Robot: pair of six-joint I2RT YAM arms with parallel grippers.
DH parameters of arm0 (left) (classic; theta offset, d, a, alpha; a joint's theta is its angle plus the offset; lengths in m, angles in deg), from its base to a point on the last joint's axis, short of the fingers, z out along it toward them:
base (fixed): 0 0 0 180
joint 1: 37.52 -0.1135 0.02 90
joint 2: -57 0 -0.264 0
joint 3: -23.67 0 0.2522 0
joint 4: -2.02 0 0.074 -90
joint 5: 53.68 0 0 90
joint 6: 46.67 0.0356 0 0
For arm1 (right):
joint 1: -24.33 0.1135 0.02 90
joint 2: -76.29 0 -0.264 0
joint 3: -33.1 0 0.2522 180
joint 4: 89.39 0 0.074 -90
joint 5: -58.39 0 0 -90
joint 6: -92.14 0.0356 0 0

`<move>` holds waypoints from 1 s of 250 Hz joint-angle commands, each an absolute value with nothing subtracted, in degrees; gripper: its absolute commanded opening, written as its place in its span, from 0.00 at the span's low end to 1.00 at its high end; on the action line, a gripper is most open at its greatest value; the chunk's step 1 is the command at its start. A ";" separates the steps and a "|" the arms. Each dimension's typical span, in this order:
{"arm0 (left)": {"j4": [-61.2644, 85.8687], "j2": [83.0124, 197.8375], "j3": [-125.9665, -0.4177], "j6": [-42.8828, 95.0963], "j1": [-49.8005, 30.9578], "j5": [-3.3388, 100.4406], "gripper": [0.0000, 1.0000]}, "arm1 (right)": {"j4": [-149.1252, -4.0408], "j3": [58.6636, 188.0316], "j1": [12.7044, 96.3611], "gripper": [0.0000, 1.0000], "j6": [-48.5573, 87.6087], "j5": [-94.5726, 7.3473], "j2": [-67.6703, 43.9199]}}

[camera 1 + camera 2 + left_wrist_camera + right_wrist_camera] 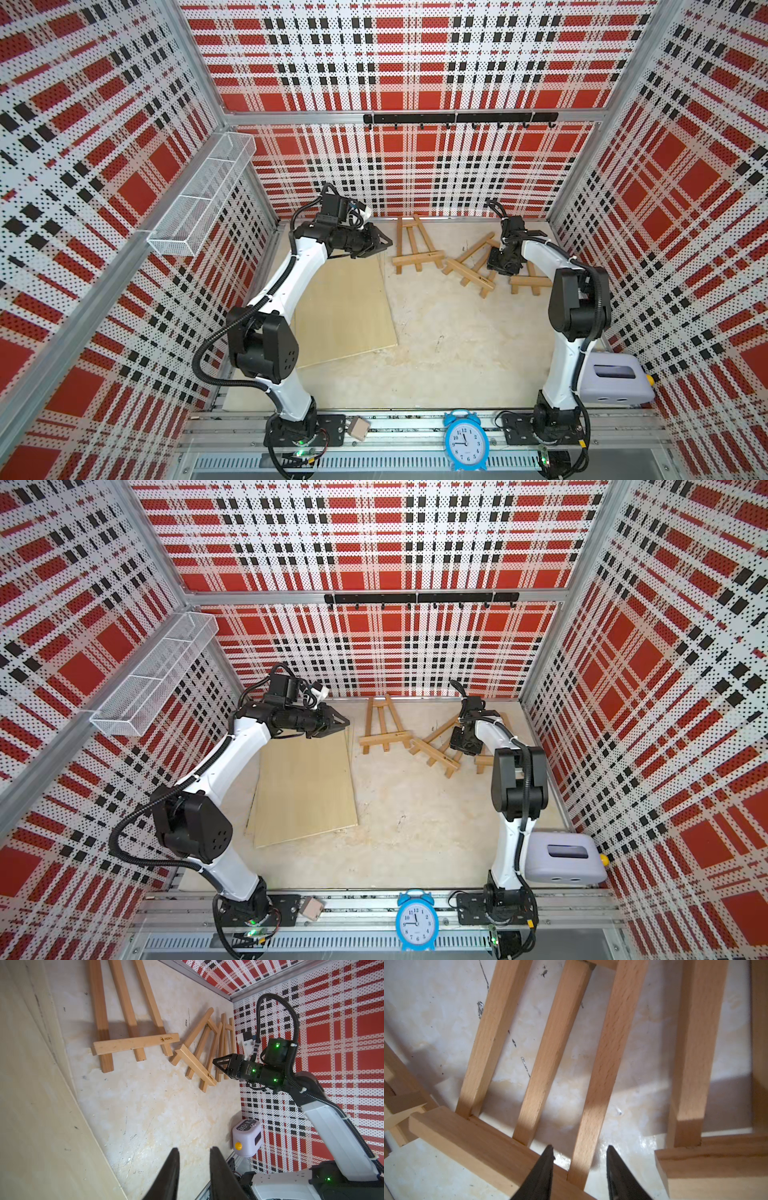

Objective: Disassemble the easel
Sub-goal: Adjust the easel at the center of the board.

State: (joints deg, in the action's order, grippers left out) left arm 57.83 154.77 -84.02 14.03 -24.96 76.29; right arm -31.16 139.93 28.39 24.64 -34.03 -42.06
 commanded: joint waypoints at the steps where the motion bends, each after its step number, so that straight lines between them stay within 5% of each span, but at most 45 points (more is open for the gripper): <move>1: 58.06 151.71 -82.70 14.85 -26.39 75.54 0.30 | -29.18 142.93 28.33 0.44 24.11 -32.21 -44.46; 113: 55.18 148.21 -77.28 13.32 -29.57 74.49 0.31 | -26.64 144.98 26.99 0.43 23.24 -33.90 -48.13; 250: 54.63 150.27 -79.12 12.30 -30.34 74.82 0.35 | -16.44 169.61 24.08 0.21 14.21 -33.99 -61.31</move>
State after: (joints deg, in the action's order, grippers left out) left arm 55.71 150.25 -77.74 12.63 -29.73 74.95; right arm -19.73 162.53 25.41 18.44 -35.01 -58.88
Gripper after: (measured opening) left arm 0.340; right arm 0.227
